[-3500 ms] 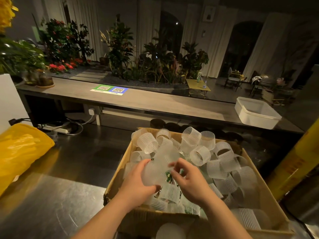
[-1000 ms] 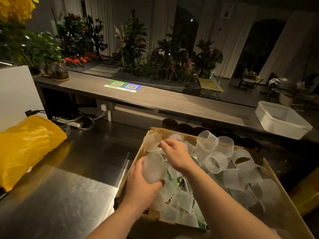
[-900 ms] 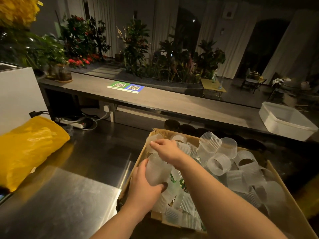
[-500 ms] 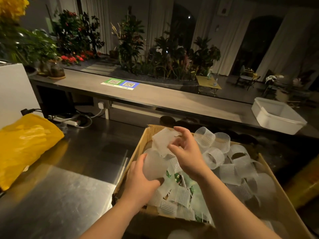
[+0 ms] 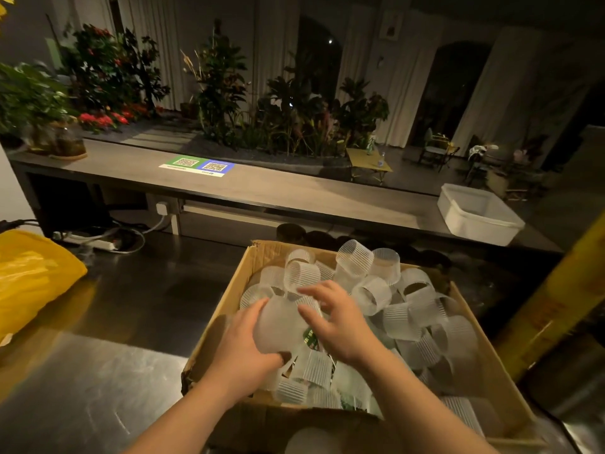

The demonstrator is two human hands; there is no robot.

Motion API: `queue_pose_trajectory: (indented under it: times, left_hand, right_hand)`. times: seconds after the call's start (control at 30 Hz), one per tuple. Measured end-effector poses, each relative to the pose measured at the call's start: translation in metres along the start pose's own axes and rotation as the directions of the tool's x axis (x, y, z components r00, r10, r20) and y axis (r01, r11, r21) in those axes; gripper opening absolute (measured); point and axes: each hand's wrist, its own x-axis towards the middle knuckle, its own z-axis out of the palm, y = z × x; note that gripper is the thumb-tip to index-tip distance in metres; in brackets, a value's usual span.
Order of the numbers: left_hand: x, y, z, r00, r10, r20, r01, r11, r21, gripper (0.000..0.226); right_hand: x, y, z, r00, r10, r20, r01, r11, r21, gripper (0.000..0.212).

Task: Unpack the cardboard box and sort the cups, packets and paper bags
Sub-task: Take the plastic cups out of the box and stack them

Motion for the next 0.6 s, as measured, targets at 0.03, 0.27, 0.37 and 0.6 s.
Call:
queue_pose_trajectory:
  times: [0.03,0.27,0.37,0.6]
  left_hand:
    - [0.000,0.001,0.001,1.000,0.004,0.003,-0.004,1.000,0.010,0.100]
    - [-0.003,0.003,0.000,1.000,0.021,-0.007,-0.021,0.999,0.028,0.100]
    - [-0.004,0.005,-0.001,1.000,0.029,0.005,-0.030,0.998,0.050,0.100]
    - [0.000,0.008,-0.002,1.000,0.018,0.010,-0.018,0.999,0.048,0.097]
  right_hand:
    - [0.014,0.008,-0.008,0.994,0.054,-0.091,-0.063,0.994,-0.090,0.036]
    - [0.088,0.068,-0.052,0.860,0.381,-0.338,-0.495,0.782,-0.378,0.080]
    - [0.104,0.083,-0.056,0.858,0.408,-0.310,-0.512,0.718,-0.472,0.095]
    - [0.099,0.079,-0.049,0.924,0.197,-0.327,-0.328,0.850,-0.413,0.068]
